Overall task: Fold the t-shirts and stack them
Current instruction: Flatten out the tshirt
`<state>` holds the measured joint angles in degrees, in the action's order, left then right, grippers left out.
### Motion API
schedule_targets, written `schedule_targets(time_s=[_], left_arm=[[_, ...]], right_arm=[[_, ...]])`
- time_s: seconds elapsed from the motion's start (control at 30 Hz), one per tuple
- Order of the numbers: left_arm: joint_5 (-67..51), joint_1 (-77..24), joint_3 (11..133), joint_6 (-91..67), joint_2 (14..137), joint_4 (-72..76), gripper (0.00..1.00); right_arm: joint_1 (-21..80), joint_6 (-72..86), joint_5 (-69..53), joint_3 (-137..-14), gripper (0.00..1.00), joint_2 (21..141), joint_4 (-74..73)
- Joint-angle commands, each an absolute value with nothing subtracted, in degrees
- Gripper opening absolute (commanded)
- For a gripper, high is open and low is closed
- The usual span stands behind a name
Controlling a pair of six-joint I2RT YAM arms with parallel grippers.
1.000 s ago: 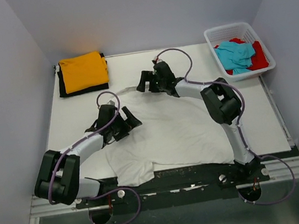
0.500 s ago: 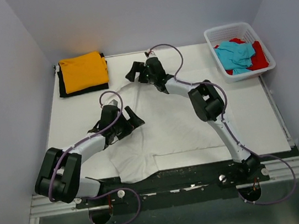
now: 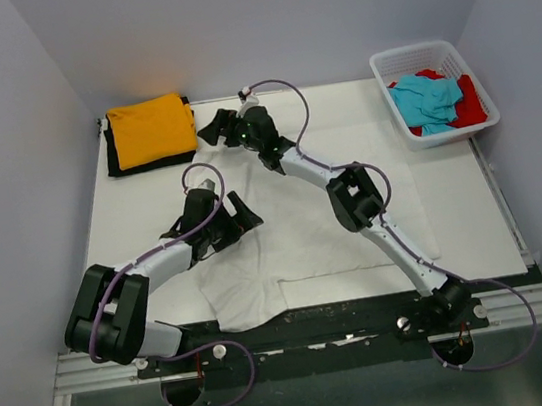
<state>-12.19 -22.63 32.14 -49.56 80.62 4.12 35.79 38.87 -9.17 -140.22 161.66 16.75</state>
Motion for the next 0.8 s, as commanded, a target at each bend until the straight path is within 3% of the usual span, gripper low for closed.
schedule_targets(time_s=[0.0, 0.27, 0.5, 0.77], left_arm=[[-7.9, -23.0, 28.3, -47.1, 83.1, -8.2, 0.99], [-5.9, -23.0, 30.5, -46.6, 79.2, -10.6, 0.99], [-3.9, -23.0, 33.2, -47.2, 71.1, -13.6, 0.99], [1.3, -22.9, 39.3, -48.0, 67.3, -18.3, 0.99]], right_arm=[[35.9, 40.5, -9.0, -144.7, 1.0, 167.5, 18.4], [35.9, 27.0, -8.8, -138.2, 1.0, 152.9, 13.9], [35.9, 20.1, -3.9, -109.1, 1.0, 128.4, 4.2], [35.6, 25.2, 15.0, -70.3, 1.0, 101.7, -3.2]])
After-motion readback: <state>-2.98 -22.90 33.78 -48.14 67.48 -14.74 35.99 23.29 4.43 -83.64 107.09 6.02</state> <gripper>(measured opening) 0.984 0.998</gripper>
